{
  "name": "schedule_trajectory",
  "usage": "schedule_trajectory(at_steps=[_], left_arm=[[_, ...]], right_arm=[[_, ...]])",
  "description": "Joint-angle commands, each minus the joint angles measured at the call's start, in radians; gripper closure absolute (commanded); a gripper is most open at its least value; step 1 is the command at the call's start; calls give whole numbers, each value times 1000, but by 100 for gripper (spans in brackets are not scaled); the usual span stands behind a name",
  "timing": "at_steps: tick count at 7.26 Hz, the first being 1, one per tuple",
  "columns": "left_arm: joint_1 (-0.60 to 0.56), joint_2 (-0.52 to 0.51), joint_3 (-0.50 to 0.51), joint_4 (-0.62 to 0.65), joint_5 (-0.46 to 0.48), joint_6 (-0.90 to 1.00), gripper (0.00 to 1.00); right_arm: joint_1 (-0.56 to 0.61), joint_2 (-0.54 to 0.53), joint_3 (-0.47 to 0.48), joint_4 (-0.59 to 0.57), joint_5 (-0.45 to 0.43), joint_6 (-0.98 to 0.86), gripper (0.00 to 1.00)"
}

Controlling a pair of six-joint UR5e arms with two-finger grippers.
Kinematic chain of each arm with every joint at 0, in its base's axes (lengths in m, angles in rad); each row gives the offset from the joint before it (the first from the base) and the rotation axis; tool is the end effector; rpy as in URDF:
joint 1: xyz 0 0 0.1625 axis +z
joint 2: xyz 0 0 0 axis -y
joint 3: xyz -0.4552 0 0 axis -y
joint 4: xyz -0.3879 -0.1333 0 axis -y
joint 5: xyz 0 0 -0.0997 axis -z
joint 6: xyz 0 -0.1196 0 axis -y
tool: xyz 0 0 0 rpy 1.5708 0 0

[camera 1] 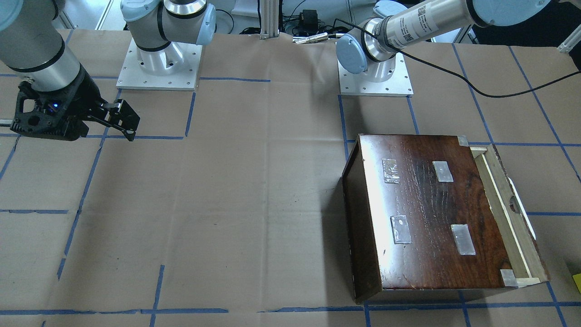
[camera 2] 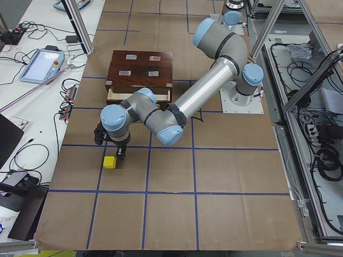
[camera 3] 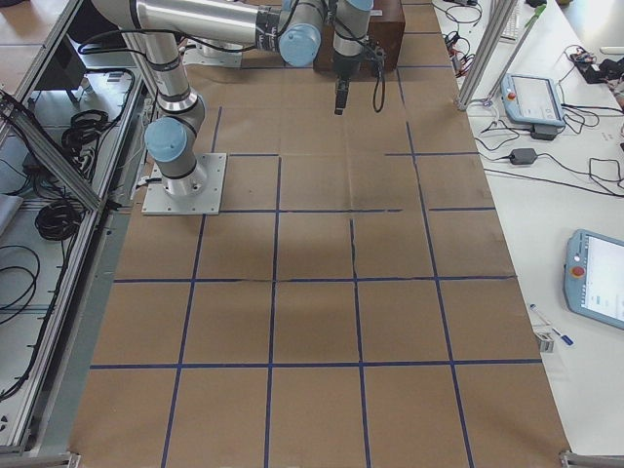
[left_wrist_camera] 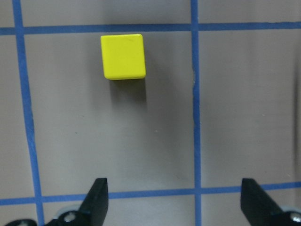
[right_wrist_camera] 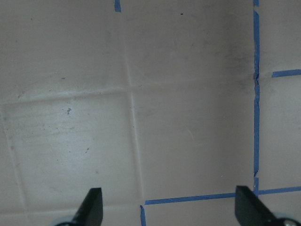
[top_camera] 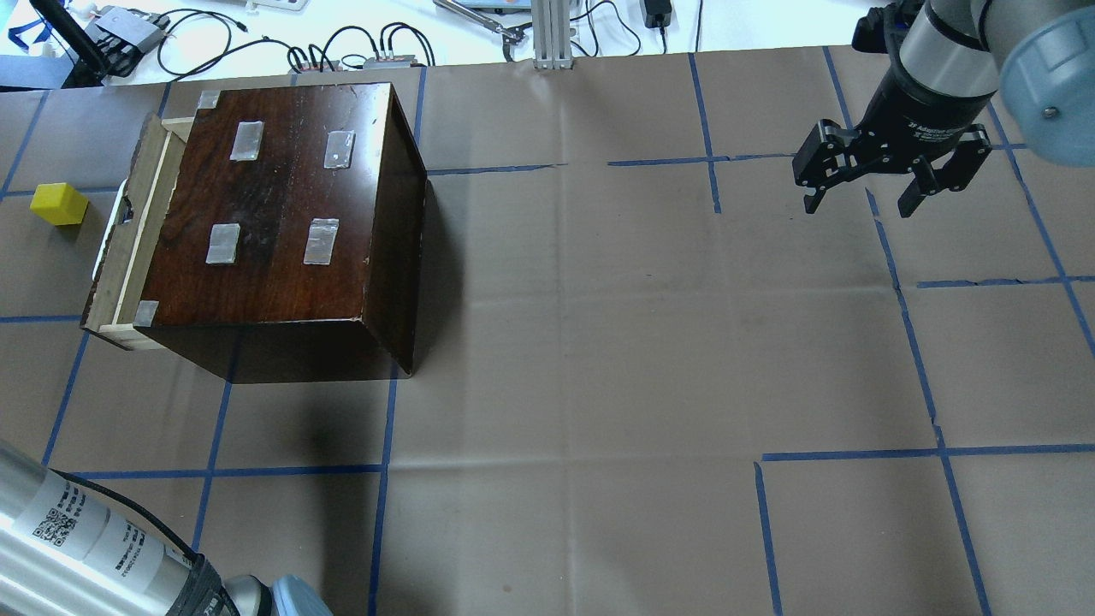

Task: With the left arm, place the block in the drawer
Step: 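Lower the left gripper and grasp the yellow cube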

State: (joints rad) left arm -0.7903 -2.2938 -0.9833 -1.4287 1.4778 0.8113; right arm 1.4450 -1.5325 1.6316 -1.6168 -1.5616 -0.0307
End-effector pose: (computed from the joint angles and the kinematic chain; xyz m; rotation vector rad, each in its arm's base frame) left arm 0.4504 -0.6601 0.3330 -0.0479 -3.0789 0.1095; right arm 0.0710 -0.5096 0.4543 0.1490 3.1237 0.0817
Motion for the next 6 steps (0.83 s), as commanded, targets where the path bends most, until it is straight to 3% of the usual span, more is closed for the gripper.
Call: schedule_trajectory(at_steps=[1, 4, 6], left_arm=[[-3, -77, 81, 10, 7, -3, 1], [-23, -211, 239, 2, 4, -3, 1], [-41, -251, 259, 2, 9, -3, 1]], right_arm=[[0, 0, 1, 0, 0, 0, 0], [0, 0, 0, 2, 0, 0, 0], [0, 0, 1, 0, 0, 0, 0]])
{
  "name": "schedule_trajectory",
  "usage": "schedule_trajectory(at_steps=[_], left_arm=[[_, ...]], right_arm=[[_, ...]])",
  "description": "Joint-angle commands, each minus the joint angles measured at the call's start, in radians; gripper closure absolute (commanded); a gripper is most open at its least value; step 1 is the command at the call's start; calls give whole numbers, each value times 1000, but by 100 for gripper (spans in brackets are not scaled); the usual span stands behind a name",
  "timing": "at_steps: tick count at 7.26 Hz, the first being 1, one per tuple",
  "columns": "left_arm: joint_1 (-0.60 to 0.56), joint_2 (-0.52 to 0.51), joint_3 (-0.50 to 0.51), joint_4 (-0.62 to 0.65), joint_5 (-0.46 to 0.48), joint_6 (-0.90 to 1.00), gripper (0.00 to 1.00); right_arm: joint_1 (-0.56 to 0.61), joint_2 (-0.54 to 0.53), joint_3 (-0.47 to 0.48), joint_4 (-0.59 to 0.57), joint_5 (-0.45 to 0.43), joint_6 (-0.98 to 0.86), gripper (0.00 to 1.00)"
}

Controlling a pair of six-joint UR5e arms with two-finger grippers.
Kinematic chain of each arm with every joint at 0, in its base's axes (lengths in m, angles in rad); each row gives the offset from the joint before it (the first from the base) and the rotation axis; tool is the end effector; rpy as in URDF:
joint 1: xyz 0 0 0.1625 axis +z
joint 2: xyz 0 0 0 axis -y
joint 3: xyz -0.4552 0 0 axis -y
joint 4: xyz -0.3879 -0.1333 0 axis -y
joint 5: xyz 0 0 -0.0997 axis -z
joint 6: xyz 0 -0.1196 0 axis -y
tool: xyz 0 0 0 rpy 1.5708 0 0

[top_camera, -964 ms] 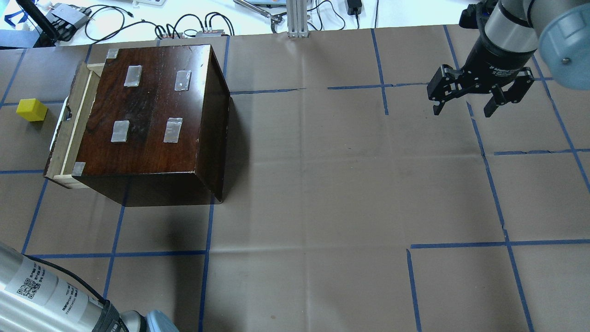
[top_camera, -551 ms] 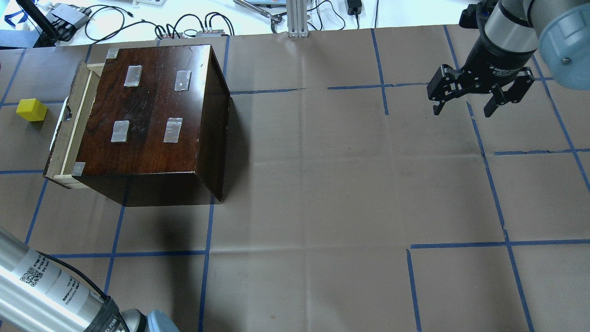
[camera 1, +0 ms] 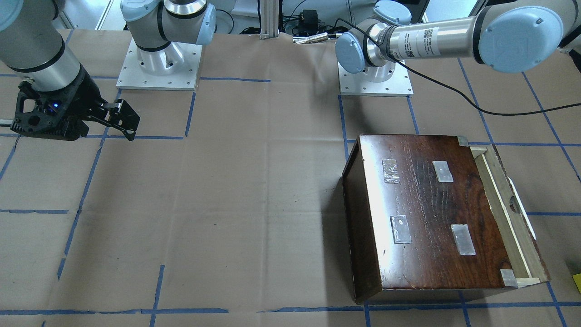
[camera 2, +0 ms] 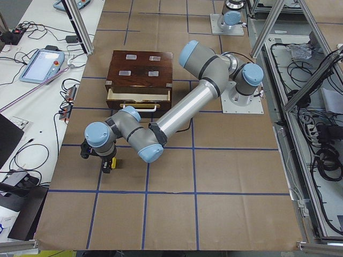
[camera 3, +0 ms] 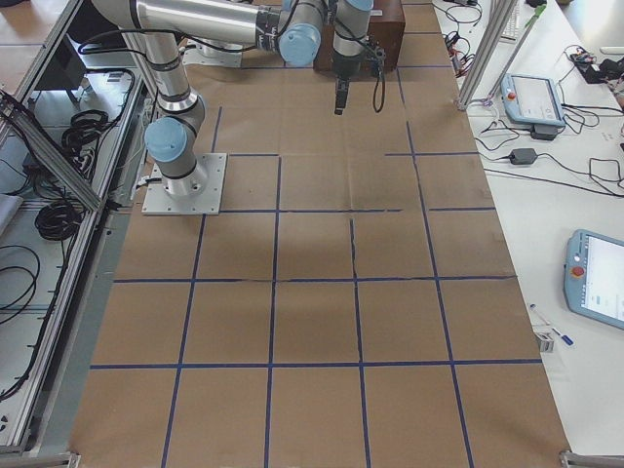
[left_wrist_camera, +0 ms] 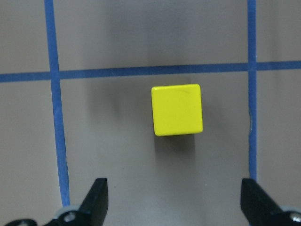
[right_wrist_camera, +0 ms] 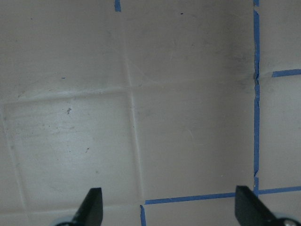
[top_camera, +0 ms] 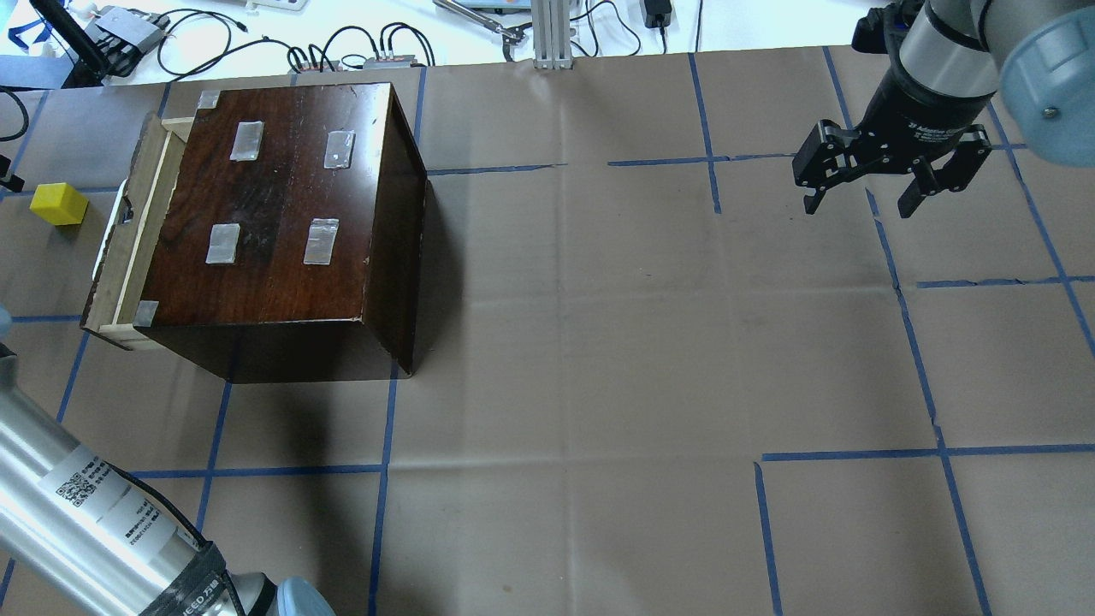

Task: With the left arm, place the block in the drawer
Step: 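Lower the left gripper and grasp the yellow cube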

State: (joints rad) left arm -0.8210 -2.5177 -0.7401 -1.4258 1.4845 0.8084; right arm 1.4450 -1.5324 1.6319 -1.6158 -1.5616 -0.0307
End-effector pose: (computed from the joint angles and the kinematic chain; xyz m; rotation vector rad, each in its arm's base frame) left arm 0.4795 -0.7256 0.2672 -0.0927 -3.0965 0.1257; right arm 0.0710 -0.5094 0.4540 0.1490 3.1235 0.0838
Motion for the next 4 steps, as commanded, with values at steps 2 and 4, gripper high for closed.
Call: schedule_trajectory(at_steps=[2, 4], left_arm=[[-30, -62, 16, 25, -1, -8, 1], [-46, -114, 18, 74, 2, -38, 1]], right_arm=[[0, 0, -1, 0, 0, 0, 0], [0, 0, -1, -1, 0, 0, 0]])
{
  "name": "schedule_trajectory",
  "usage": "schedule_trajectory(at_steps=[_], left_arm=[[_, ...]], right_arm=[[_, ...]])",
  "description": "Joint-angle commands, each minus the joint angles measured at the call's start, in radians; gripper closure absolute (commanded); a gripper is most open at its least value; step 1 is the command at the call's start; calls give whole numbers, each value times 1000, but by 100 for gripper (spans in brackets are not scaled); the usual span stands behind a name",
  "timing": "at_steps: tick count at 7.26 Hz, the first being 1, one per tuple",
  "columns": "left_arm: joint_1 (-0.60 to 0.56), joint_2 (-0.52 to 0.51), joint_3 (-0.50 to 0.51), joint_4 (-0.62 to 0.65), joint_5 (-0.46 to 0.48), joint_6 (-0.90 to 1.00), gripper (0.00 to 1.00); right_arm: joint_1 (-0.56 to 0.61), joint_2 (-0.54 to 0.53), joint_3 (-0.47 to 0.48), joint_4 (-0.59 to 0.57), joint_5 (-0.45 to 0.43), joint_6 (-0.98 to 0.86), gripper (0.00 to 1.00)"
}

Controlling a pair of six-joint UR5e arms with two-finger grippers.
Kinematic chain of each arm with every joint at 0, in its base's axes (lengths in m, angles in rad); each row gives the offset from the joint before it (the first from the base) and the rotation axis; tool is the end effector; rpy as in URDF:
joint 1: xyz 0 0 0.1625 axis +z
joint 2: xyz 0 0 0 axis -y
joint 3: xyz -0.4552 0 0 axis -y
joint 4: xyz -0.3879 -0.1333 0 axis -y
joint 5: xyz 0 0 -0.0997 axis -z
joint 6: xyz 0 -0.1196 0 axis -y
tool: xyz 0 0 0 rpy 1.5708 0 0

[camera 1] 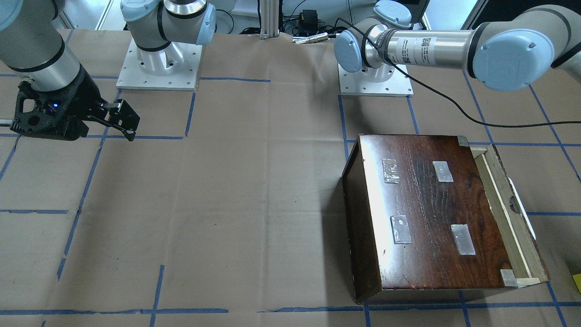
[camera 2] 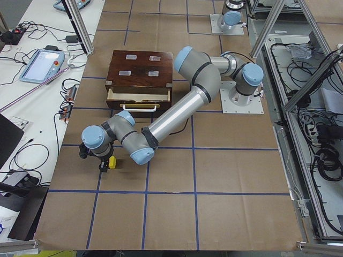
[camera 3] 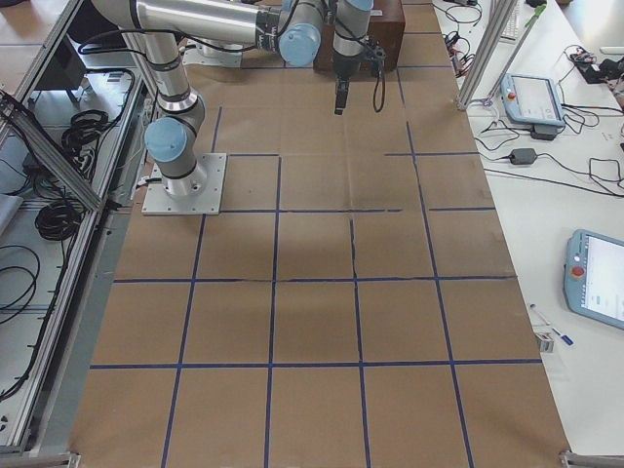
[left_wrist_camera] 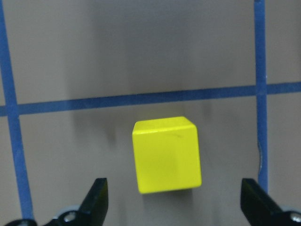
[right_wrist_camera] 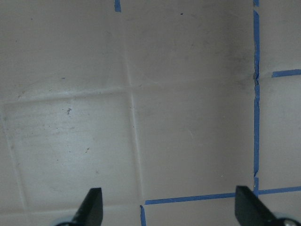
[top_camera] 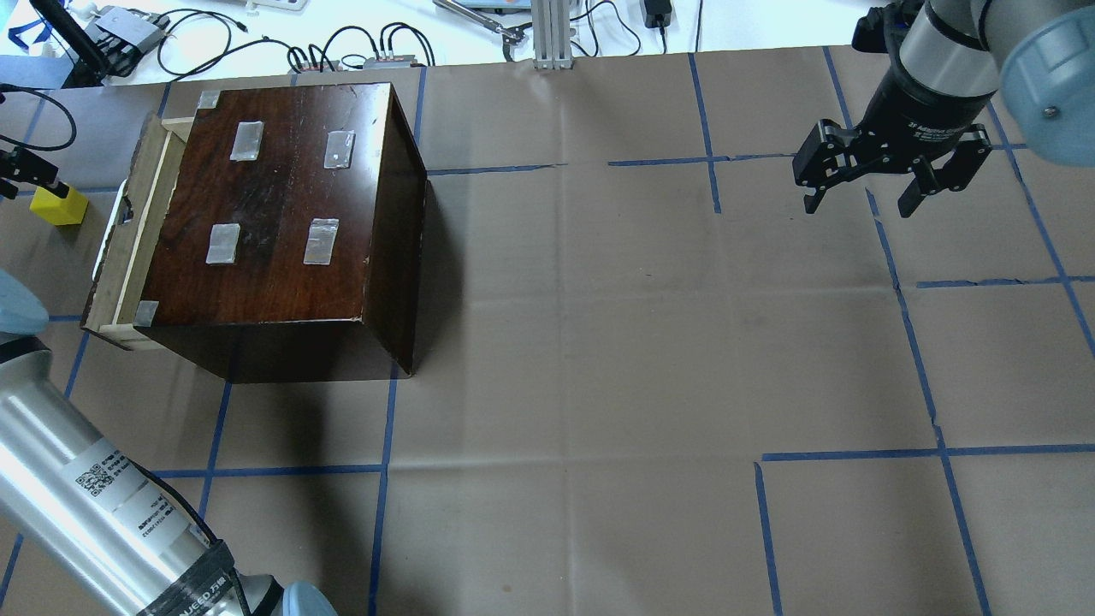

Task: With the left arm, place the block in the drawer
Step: 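Lower the left gripper and grasp the yellow cube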

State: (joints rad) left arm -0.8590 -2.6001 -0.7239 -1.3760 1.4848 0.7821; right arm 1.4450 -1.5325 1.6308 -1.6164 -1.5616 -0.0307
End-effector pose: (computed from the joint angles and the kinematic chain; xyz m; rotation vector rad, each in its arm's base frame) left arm 0.4613 -0.7546 0.2088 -0.1092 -3.0832 0.1042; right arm 0.0710 -0.5097 0.4546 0.1490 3.1237 0.0810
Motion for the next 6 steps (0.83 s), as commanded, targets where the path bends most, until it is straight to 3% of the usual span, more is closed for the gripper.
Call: schedule_trajectory(at_steps=[1, 2, 4, 6], left_arm=[[-8, -43, 3, 43, 23, -11, 1], [-8, -46, 12, 43, 23, -11, 1], [-8, -54, 44, 41, 26, -11, 39], [-8, -52, 46, 35, 75, -9, 69]], right_arm=[[0, 0, 1, 0, 0, 0, 0], [0, 0, 1, 1, 0, 0, 0], [0, 0, 1, 0, 0, 0, 0], [0, 0, 0, 0, 0, 0, 0]])
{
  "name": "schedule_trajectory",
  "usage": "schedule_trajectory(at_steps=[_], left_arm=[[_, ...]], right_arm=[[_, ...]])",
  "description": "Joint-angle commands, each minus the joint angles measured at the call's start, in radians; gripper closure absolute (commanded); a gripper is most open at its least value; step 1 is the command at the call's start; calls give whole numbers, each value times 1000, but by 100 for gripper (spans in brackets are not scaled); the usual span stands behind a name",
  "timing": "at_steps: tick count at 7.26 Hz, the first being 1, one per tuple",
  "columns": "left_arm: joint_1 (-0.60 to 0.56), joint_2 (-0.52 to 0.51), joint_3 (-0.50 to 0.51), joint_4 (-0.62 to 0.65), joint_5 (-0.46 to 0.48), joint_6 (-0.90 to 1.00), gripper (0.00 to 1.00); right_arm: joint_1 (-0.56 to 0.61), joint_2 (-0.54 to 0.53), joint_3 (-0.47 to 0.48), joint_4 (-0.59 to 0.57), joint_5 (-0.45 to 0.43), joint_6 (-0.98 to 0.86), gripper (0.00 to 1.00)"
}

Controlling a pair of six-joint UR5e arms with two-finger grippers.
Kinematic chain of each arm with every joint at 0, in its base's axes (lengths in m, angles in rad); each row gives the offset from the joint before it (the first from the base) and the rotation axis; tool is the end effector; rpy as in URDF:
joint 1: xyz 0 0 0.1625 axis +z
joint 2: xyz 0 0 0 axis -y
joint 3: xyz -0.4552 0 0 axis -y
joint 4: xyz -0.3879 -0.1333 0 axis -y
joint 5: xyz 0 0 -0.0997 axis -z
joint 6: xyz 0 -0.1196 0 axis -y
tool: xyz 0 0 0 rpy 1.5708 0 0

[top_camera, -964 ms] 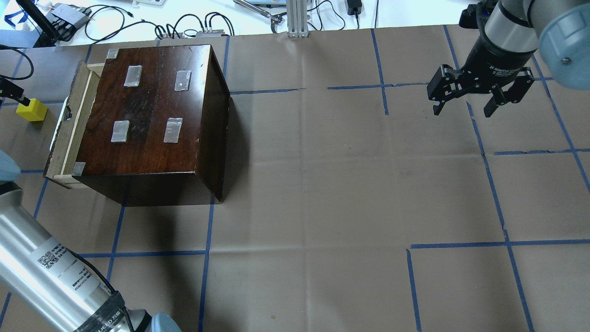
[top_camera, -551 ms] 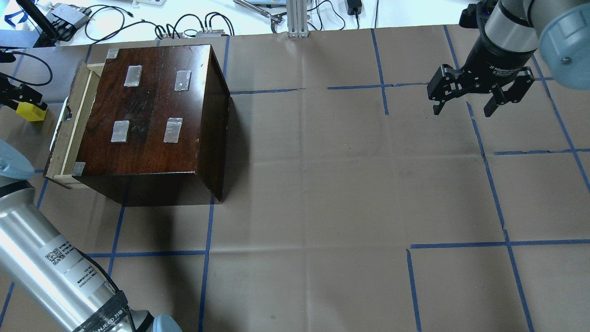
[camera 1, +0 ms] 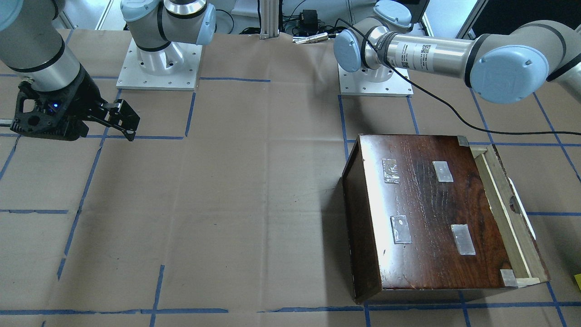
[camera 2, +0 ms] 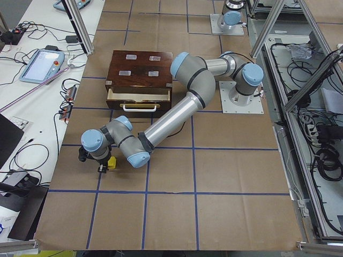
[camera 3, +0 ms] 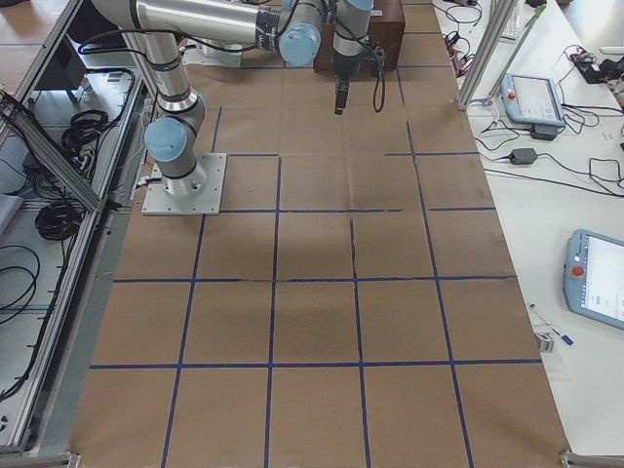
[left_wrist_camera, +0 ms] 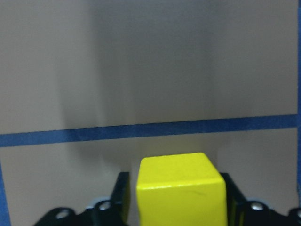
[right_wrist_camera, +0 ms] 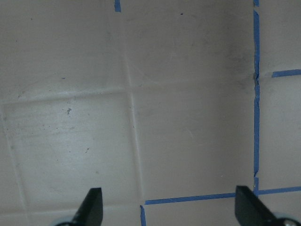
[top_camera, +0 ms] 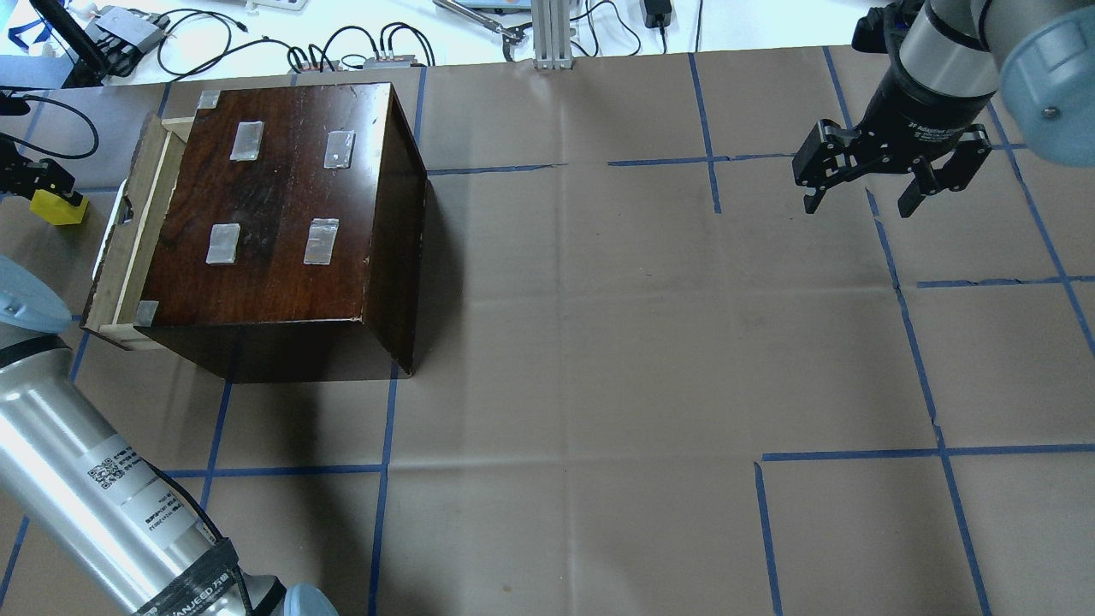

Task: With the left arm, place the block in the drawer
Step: 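Lower the left gripper and grasp the yellow cube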

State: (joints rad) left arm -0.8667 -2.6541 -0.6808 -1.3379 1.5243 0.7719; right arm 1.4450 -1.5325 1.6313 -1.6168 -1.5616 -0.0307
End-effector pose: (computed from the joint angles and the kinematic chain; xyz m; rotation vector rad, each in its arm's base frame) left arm 0.4685 -0.7661 0.1858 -0.1076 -3.1305 0.0949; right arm 0.0710 -0.5096 0.4544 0.1490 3.1237 0.0812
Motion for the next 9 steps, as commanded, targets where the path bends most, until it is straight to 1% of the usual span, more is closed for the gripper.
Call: schedule_trajectory(at_steps=[1, 2, 3, 5, 6, 7, 8, 9], left_arm=[[0, 9, 3, -12, 39, 1, 76], [1, 25, 3, -36, 37, 3, 78], [5, 86, -9, -85, 36, 10, 78], [9, 239, -93, -197, 37, 32, 78], [9, 323, -179, -202, 36, 32, 78], [8, 414, -292, -187, 36, 26, 78], [6, 493, -383, -182, 34, 12, 78], [0, 563, -451, -184, 36, -14, 78]], right_arm=[[0, 0, 1, 0, 0, 0, 0], [0, 0, -1, 1, 0, 0, 0], [0, 0, -1, 0, 0, 0, 0], [0, 0, 1, 0, 0, 2, 0], [0, 0, 1, 0, 0, 0, 0], [0, 0, -1, 0, 0, 0, 0], [0, 0, -1, 0, 0, 0, 0], [0, 0, 1, 0, 0, 0, 0]])
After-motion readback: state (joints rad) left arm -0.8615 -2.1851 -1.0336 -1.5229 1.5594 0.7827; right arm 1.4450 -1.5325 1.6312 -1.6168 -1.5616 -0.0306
